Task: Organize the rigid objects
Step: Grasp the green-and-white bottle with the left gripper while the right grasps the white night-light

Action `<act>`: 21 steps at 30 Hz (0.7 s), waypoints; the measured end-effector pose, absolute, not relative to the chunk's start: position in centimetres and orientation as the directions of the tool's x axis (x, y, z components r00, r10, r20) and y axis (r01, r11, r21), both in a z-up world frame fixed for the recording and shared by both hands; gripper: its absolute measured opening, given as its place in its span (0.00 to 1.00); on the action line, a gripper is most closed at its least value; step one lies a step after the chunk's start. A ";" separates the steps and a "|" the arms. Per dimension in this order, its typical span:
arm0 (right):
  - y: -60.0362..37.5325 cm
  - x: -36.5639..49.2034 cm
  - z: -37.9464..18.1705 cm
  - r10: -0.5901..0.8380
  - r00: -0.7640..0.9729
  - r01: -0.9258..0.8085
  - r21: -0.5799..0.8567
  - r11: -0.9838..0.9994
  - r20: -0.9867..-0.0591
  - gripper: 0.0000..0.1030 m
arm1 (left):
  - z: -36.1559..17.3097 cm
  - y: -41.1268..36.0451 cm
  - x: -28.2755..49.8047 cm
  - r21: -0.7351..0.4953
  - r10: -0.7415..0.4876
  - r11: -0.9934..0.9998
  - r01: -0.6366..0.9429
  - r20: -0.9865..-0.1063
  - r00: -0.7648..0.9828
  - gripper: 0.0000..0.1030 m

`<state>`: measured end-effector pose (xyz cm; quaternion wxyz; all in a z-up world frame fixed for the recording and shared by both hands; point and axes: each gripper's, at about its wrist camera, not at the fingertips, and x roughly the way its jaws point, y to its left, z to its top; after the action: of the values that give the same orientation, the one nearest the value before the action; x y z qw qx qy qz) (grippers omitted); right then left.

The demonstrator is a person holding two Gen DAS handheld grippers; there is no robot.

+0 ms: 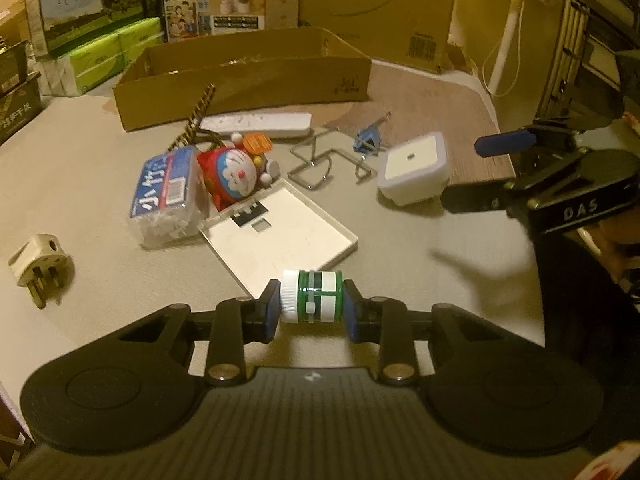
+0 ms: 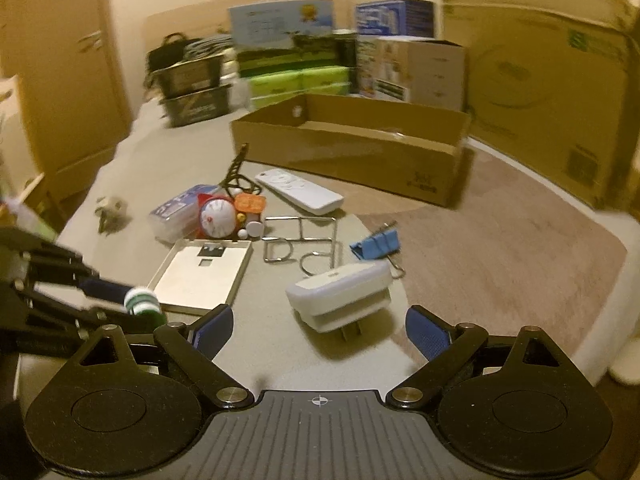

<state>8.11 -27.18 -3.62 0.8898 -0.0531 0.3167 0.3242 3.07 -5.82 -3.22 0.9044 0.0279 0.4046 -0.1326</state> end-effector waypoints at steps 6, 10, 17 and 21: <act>-26.9 10.2 -4.1 0.555 0.566 -0.665 0.060 0.744 -0.610 0.91 | -2.2 -5.8 3.5 -0.068 -0.218 0.967 0.248 -0.726 0.652 0.28; -26.5 11.4 -4.8 0.558 0.544 -0.698 0.032 0.715 -0.627 0.90 | -1.9 -5.9 3.9 -0.074 -0.219 0.968 0.241 -0.720 0.658 0.28; -25.5 13.1 -5.8 0.570 0.504 -0.744 0.010 0.669 -0.649 0.79 | -1.4 -5.7 4.5 -0.086 -0.216 0.971 0.221 -0.710 0.671 0.28; -24.9 13.2 -6.0 0.566 0.504 -0.754 -0.013 0.656 -0.653 0.72 | -1.3 -5.4 4.6 -0.088 -0.211 0.973 0.212 -0.707 0.675 0.28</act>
<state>13.23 -24.85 -5.96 0.8540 -0.1498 0.3143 0.3865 4.55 -5.42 -1.30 0.9152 0.0009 0.3860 -0.1157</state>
